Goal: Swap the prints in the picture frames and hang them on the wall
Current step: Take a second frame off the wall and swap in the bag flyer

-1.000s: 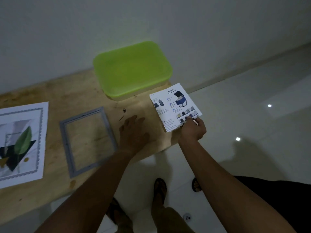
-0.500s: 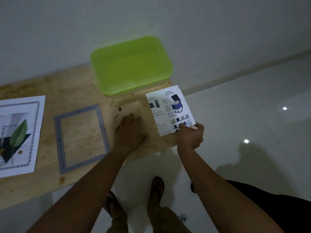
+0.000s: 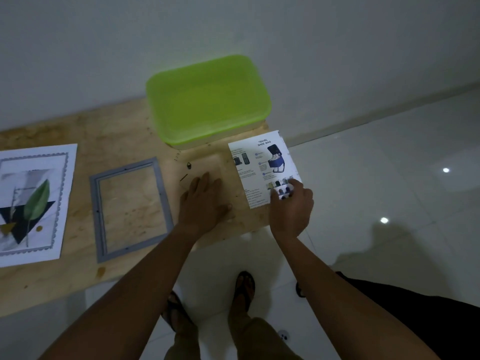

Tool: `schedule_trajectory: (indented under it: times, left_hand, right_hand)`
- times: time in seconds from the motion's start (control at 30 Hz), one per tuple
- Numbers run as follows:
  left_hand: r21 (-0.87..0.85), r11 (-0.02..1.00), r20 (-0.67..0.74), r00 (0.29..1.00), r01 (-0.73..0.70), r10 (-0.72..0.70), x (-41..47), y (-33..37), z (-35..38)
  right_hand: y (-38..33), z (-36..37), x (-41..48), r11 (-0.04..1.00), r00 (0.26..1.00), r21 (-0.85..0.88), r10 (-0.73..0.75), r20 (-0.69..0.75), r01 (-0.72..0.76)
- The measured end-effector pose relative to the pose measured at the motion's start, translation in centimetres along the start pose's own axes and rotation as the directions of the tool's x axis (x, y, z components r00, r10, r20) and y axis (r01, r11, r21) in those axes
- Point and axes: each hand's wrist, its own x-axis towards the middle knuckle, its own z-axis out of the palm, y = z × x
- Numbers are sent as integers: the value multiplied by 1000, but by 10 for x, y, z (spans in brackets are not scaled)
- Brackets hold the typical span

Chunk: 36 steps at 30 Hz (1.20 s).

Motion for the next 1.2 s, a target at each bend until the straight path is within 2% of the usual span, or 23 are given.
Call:
schedule_trajectory:
  times: [0.07,0.13,0.27,0.43,0.53,0.63,0.9,1.03,1.2]
  left_hand:
    - [-63,998,-37,999,-11,9,-6,-6,0]
    - [-49,998,-104,994,-43,38,-16,-17,-4]
    - [-44,999,-159,987,13,-19,-46,-53,-24]
    - [-65,985,-215,962,158,-168,-87,-129,-48]
    - [-137,966,-230,942,218,-245,-114,-169,-62]
    - [-174,952,-242,927,250,-288,-132,-200,-70]
    - [-243,920,-332,865,306,-375,-153,-306,-90]
    - [-249,917,-373,842,313,-389,-148,-360,-107]
    - [-232,874,-399,777,428,-487,-130,-406,-121]
  right_hand:
    - [1,3,-7,975,982,-109,-190,24,191]
    - [-5,7,-15,948,955,-112,-293,43,296]
    - [-37,22,-43,897,884,-41,-425,196,440]
    - [-88,63,-101,807,723,37,-548,420,589]
    - [-111,84,-134,772,649,53,-567,507,633]
    - [-126,99,-163,771,613,56,-547,570,635]
    - [-189,163,-237,687,502,86,-605,618,722]
    - [-228,209,-269,695,477,85,-572,667,714]
    - [-262,256,-290,662,450,51,-561,695,747]
